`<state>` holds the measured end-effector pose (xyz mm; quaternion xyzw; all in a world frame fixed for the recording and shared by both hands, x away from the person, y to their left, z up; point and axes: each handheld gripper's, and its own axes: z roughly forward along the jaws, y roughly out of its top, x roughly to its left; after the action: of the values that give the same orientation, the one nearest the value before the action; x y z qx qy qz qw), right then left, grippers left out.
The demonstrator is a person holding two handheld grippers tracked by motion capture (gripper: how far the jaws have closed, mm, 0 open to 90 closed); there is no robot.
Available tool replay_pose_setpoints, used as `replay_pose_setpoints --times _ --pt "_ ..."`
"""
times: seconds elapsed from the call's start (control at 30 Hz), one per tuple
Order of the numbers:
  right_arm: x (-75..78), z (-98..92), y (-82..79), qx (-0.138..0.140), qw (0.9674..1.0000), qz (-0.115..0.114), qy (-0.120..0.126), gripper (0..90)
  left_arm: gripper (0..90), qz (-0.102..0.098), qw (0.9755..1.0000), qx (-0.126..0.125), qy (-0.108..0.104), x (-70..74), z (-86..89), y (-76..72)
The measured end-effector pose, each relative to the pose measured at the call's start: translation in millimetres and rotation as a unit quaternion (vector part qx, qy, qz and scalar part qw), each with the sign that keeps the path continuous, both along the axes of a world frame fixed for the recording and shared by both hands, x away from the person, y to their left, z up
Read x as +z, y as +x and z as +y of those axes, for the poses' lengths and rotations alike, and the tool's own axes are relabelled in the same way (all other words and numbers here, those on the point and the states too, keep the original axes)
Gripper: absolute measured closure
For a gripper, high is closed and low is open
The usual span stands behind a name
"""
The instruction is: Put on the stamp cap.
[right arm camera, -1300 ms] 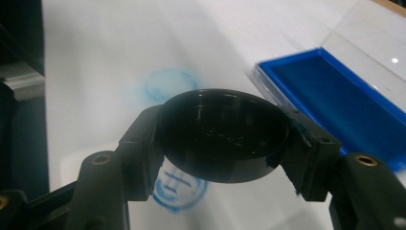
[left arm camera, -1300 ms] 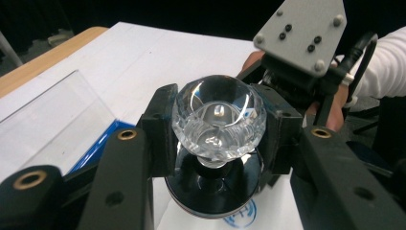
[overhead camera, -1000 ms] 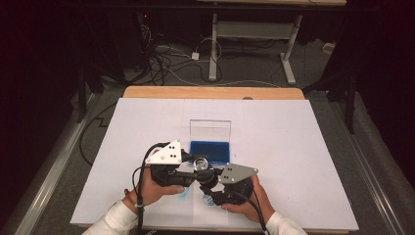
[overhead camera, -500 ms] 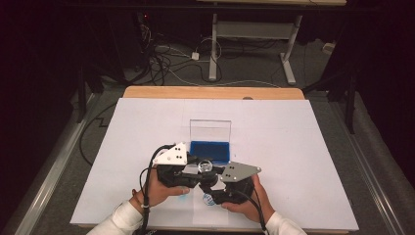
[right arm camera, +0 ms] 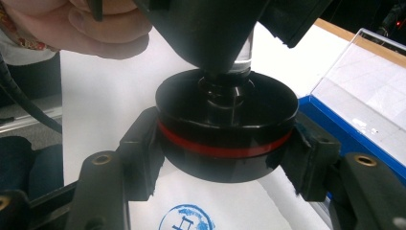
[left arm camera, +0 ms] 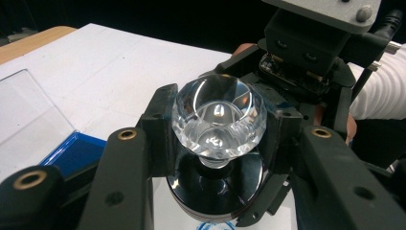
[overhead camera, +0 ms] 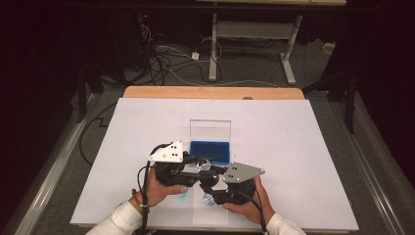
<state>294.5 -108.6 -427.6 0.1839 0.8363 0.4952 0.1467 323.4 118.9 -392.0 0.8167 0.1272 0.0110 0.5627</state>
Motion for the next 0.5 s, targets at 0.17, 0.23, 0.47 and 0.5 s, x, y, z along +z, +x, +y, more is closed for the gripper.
replay_pose_setpoints --times 0.17,0.23,0.47,0.5 --pt "0.5 -0.2 -0.8 -0.001 1.0 0.001 -0.007 38.8 54.2 0.009 0.9999 0.0 -0.005 -3.2 -0.5 0.1" --pt "0.4 -0.5 -0.9 -0.002 1.0 0.001 -0.009 38.8 54.2 0.016 0.9998 -0.001 -0.011 -4.3 -0.1 0.9" --pt "2.7 -0.1 -3.0 0.0 0.9999 -0.009 -0.014 38.8 54.3 0.037 0.999 -0.008 -0.025 -6.5 1.3 3.4" --pt "2.7 -0.1 -3.0 -0.001 0.9998 -0.01 -0.016 38.8 54.3 0.034 0.9992 -0.008 -0.02 -6.1 0.5 3.1"
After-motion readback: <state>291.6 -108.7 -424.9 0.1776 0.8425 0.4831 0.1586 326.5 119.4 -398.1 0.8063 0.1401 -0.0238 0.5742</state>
